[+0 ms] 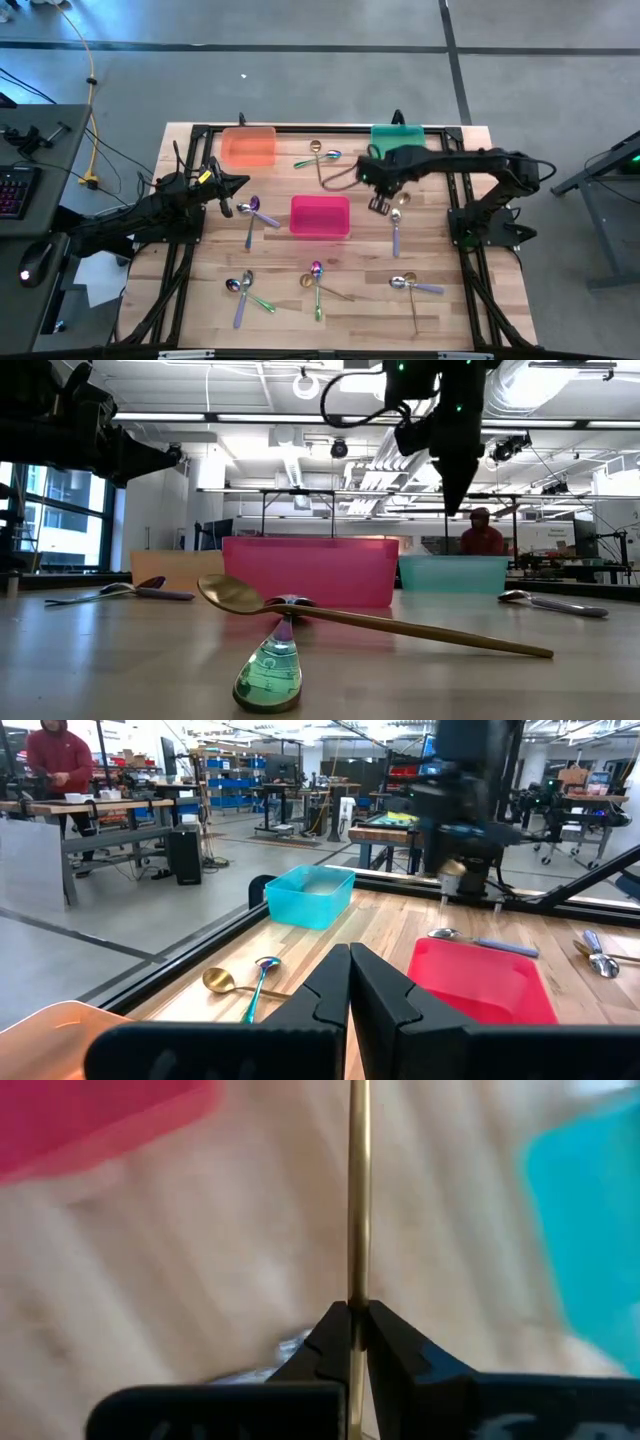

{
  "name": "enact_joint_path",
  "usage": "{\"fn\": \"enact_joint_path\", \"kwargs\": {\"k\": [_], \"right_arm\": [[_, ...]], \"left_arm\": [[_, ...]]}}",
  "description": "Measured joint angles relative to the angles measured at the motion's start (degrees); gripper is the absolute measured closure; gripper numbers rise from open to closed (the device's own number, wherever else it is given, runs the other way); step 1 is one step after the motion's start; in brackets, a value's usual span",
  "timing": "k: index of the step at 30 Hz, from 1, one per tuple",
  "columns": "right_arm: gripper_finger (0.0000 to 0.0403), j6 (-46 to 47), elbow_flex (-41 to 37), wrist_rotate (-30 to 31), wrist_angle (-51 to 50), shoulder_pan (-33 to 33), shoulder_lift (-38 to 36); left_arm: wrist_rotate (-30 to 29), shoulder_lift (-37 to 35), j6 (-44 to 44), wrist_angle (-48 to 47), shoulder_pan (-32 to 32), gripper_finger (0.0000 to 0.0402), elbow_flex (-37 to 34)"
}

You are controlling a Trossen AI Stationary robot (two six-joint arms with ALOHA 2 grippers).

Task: Sort silverware by color (type)
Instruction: Put the gold spoon into the green bin

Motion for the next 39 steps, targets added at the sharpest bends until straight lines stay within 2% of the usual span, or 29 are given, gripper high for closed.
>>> {"fn": "enact_joint_path", "kwargs": {"k": [4,11,18,25,39], "right_arm": [[0.0403,-8.45,-0.02,2.46,1.03,-8.62,0.0],[0.0403,-23.36,-0.02,3.49,10.44,-24.65,0.24],[0.0403,-34.7,-0.37,-3.19,15.19,-35.42,2.57],[0.0403,-41.24,-2.66,-5.7,20.12,-39.31,7.0],[0.0403,-43.88,-3.56,-7.0,24.24,-42.15,15.13]], "left_arm": [[0.0,0.01,0.0,0.0,0.0,0.0401,0.0],[0.0,-0.01,0.0,0.0,0.0,0.0401,0.0],[0.0,0.01,0.0,-0.01,0.0,0.0401,0.0],[0.0,0.0,0.0,-0.02,0.0,0.0401,0.0],[0.0,-0.01,0.0,-0.02,0.0,0.0401,0.0]]}}
